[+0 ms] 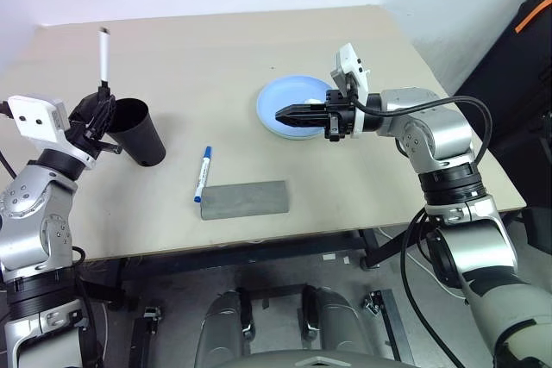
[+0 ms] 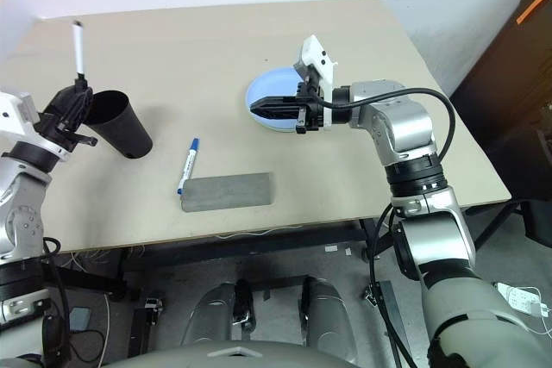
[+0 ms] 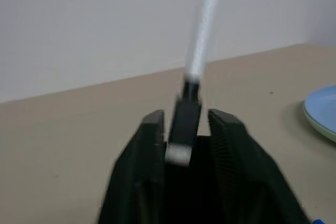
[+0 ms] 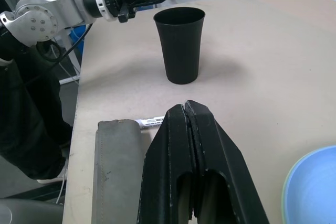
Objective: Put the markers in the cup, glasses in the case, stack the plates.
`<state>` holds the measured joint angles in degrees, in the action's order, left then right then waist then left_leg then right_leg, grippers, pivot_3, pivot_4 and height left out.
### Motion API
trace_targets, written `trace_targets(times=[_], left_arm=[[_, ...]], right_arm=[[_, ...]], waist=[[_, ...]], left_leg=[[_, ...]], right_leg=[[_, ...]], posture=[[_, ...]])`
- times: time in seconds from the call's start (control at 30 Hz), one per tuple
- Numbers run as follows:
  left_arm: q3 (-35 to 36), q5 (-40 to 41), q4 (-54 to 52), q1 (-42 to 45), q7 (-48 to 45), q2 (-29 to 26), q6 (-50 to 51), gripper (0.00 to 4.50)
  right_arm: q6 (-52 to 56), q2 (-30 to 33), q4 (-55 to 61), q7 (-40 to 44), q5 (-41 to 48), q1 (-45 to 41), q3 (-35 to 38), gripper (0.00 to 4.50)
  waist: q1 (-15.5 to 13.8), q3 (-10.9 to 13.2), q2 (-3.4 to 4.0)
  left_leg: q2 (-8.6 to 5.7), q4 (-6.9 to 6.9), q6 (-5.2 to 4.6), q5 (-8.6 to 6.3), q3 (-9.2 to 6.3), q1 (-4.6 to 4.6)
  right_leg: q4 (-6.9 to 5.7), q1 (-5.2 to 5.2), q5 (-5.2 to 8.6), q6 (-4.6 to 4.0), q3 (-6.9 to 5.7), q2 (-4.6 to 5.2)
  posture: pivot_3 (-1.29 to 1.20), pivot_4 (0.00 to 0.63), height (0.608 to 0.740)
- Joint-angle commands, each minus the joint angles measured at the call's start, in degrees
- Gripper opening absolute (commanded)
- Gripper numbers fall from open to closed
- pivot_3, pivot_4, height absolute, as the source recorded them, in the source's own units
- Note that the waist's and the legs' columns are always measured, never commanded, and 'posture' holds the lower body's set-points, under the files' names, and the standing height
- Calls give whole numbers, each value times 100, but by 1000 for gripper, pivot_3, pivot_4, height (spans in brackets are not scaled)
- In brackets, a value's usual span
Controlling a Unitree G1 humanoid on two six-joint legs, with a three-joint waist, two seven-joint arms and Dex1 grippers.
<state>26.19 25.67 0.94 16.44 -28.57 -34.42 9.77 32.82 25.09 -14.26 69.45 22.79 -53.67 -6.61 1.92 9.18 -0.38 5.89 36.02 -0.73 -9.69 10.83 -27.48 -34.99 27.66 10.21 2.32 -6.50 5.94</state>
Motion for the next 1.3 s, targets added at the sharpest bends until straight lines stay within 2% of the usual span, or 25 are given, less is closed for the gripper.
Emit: trace_targets(times=[0.03, 0.17, 0.4, 0.6, 0.8, 0.93, 1.03, 1.2, 1.3], left_arm=[[116, 37, -179, 62, -16, -88, -111, 2602], [132, 45, -223, 47, -41, -92, -160, 4051], [247, 248, -545, -108, -85, -109, -17, 4051], [323, 638, -1218, -235, -146, -466, 733, 4051], [487, 1673, -2324, -519, 0, -909, 2311, 4051], [654, 2507, -3095, -757, 497, -1328, 3666, 4051], [744, 3150, -3403, -989, 335, -1713, 4326, 4051], [612, 3409, -3342, -1104, 646, -1771, 4827, 4051], [77, 2976, -2934, -1075, 1077, -1579, 5054, 4051]], right_arm=[[-111, 7, 30, 15, -6, -190, 20, 0], [-145, -2, -10, 16, -38, -174, 9, 0], [-175, -47, -50, 43, -37, -183, 20, 0], [-220, -71, -260, 114, -61, -290, 29, 0], [-312, -7, -622, 308, -109, -459, 79, 0], [-406, 103, -887, 456, -134, -587, 134, 0], [-427, 225, -896, 650, -92, -603, 162, 0], [-486, 298, -823, 752, -74, -574, 199, 0], [-420, 348, -718, 759, -71, -533, 189, 0]], waist=[[1, 0, 0], [1, 0, 0], [11, 0, 0], [21, 1, -1], [33, 4, -1], [38, 6, -2], [41, 11, 1], [44, 16, 5], [43, 17, 6]], left_leg=[[0, 0, 0, 0, 0, 0], [0, 0, 0, 0, 0, 0], [0, -3, 0, 0, 1, -1], [1, -5, 0, 0, 0, -1], [1, -10, 0, 0, 1, -1], [1, -14, 0, 0, 1, -2], [0, -16, 1, 0, 0, -2], [-1, -23, 1, -1, 0, -2], [-3, -28, 1, 0, 0, -2]], right_leg=[[0, 0, 0, 0, 0, 0], [0, 0, 0, 0, 0, 0], [4, 1, 0, 0, 0, 0], [4, 1, 0, 0, 0, -1], [7, 3, 1, 0, 0, -2], [10, 5, 1, 1, 1, -2], [12, 9, 1, 1, 1, -3], [17, 30, 1, 0, 1, -3], [18, 35, 1, 0, 2, -3]], posture=[[0, 150, 711], [0, 150, 711], [0, 150, 711], [0, 150, 711], [0, 150, 711], [0, 150, 711], [0, 150, 711], [0, 150, 711], [0, 150, 711]])
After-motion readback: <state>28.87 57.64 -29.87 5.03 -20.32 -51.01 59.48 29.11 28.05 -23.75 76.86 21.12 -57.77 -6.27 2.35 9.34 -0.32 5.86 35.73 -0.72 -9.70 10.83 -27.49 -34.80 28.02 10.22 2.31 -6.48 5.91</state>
